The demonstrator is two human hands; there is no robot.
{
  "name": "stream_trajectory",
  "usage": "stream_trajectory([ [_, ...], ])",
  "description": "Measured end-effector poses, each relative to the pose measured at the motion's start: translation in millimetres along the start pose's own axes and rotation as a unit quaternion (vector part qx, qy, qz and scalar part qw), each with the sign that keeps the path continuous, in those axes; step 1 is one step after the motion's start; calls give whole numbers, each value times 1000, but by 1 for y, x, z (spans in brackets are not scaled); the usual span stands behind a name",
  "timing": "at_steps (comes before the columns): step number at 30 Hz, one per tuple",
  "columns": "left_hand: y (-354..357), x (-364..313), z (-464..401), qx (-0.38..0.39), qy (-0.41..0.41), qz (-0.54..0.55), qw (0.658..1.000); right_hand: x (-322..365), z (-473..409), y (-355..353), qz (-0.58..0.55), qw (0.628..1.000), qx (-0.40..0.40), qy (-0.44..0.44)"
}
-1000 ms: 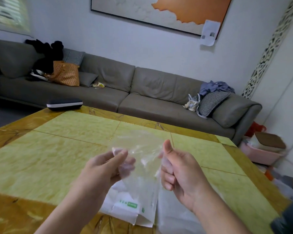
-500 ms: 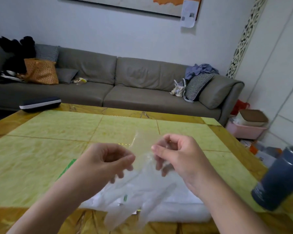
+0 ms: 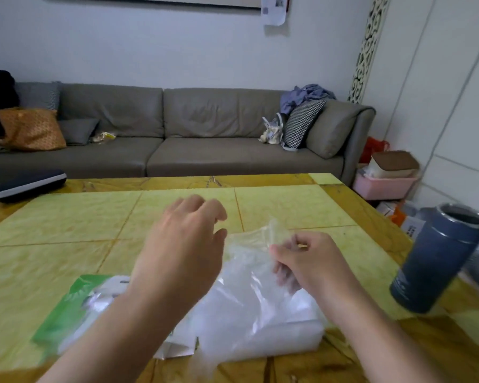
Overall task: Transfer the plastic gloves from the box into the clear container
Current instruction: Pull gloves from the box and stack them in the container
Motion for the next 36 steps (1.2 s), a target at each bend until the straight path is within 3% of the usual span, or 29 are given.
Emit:
stream_trajectory([
  [3,29,-23,15,98,-3,25,995,-9,3,-2,25,999,-28,1],
  [6,64,-16,28,227,-39,-4,973,-18,7,-7,142,989,-39,-19],
  [11,88,-7,29,343,-47,-11,938,-25,5,-15,394,915,-52,-67],
  [16,95,-12,18,455,-52,-23,889,-18,10,-15,507,859,-41,-65],
  [20,100,-16,8,475,-46,-42,878,-7,18,-13,553,831,-26,-49],
  [23,103,-20,6,474,-34,-51,879,6,24,-8,553,827,-35,-95],
  [26,106,-20,9,453,-24,-63,889,10,28,5,500,852,38,-150],
  [28,107,-21,10,445,0,-78,892,5,28,14,483,860,103,-125],
  [31,103,-20,10,448,10,-60,892,-6,19,15,534,825,177,-45],
  [36,100,-12,8,443,12,-78,893,-14,-5,22,617,756,210,60],
])
Point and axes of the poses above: each hand's wrist, its own z-axis away from the middle knuckle, its own y-axis out of the palm, x = y × z, the point moved 1 cm from there along -z, towards the middle knuckle, and after that the axes turned 4 degrees about -z, right-handed, at the moved point
